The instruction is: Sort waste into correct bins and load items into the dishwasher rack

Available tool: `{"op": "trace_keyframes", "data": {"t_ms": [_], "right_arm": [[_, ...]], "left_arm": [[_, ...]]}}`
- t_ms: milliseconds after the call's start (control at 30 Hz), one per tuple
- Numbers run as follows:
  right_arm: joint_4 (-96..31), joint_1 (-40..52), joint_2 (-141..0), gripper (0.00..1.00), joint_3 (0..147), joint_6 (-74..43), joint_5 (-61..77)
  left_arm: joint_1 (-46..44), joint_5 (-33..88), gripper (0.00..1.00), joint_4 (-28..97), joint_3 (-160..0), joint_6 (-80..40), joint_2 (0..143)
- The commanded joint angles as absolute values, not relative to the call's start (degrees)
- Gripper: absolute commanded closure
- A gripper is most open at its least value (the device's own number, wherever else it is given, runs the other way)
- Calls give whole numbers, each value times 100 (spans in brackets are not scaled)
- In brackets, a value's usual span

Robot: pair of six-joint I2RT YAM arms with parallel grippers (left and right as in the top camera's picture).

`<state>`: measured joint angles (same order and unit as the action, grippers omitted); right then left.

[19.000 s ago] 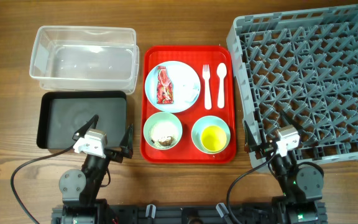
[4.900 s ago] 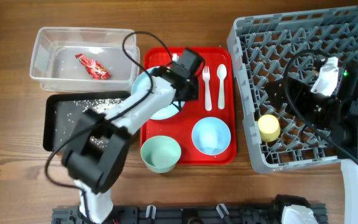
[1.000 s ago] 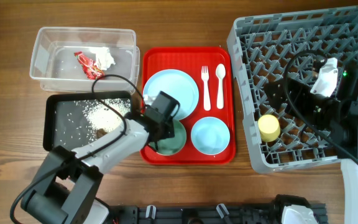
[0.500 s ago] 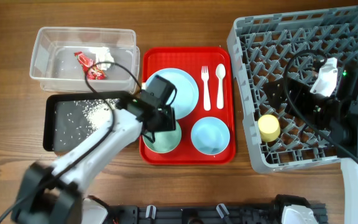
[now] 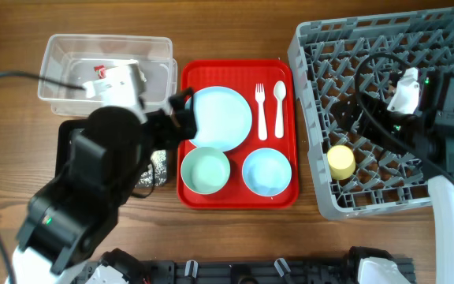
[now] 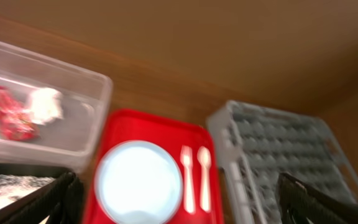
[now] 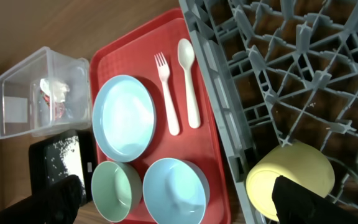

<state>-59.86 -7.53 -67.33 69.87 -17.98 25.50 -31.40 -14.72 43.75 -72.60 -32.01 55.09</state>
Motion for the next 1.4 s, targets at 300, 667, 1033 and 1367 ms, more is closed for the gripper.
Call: {"op": "trace_keyframes", "data": {"t_ms": [300, 667, 1033, 1367], "right_arm": [[-5892, -735, -7631, 0, 7048, -1817, 2574], [-5756, -735, -7931, 0, 7048, -1820, 2571], [-5612, -735, -7931, 0, 7048, -1820, 2561], [-5612, -735, -7931, 0, 7048, -1820, 2550]], "left_arm": [[-937, 84, 0, 2434, -5238, -1367, 3704], [19, 897, 0, 104, -1487, -1382, 982], [178, 740, 0, 202, -32, -1387, 14], [178, 744, 0, 366, -32, -1387, 38]]}}
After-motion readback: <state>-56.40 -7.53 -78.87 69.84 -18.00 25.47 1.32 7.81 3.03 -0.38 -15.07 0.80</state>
